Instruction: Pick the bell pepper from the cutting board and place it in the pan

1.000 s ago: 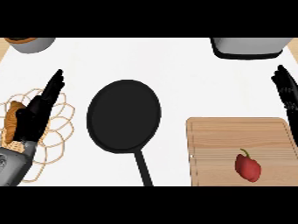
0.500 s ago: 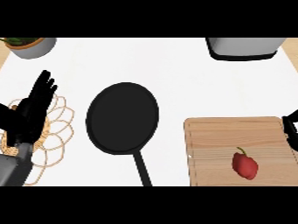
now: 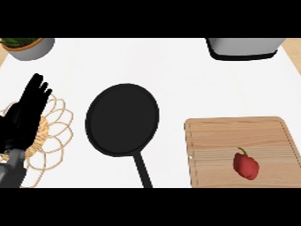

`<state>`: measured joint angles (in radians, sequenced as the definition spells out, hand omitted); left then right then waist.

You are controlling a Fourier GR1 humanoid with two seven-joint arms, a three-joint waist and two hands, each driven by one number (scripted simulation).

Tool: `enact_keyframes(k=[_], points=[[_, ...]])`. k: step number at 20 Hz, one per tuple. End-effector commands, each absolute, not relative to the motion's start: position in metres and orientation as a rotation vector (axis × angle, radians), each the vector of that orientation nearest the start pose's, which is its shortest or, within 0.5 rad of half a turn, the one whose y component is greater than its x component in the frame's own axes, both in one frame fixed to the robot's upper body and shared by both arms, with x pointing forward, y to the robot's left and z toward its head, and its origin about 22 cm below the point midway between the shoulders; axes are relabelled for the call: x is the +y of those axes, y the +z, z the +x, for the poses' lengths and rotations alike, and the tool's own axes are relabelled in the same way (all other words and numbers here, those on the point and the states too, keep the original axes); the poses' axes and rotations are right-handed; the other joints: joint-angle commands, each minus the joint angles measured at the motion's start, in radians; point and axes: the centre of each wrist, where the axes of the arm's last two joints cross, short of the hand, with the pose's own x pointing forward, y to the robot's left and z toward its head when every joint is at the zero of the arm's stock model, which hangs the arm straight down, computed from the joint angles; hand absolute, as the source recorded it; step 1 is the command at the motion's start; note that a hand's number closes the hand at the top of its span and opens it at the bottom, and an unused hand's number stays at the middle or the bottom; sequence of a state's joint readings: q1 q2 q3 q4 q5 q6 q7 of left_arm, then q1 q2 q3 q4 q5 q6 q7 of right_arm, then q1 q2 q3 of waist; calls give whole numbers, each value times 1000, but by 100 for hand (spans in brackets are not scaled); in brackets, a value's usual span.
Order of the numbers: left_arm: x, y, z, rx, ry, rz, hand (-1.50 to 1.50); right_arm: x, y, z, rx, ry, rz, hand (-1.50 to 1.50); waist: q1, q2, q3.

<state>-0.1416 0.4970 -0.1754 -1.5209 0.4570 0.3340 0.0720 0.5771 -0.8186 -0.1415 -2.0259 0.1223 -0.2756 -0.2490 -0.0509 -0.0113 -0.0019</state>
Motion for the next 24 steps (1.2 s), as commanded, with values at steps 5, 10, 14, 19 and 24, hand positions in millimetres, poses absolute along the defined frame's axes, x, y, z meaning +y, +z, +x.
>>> enact_keyframes(k=[5,10,14,19,24], points=[[280,52,272,-1521,38,113,0,-348,161,123,-1524,963,-968,-150,50,12,0],[267,48,279,-1508,31,95,0,-334,162,130,-1277,1156,-1033,-150,58,18,0],[280,57,283,-1519,33,79,0,-305,173,142,-1156,1230,-1044,-150,82,21,-1],[266,64,293,-1530,10,88,0,-301,156,145,-808,1376,-911,-150,88,25,-1],[268,70,294,-1523,22,72,0,-272,155,157,-720,1450,-888,-150,83,18,1]])
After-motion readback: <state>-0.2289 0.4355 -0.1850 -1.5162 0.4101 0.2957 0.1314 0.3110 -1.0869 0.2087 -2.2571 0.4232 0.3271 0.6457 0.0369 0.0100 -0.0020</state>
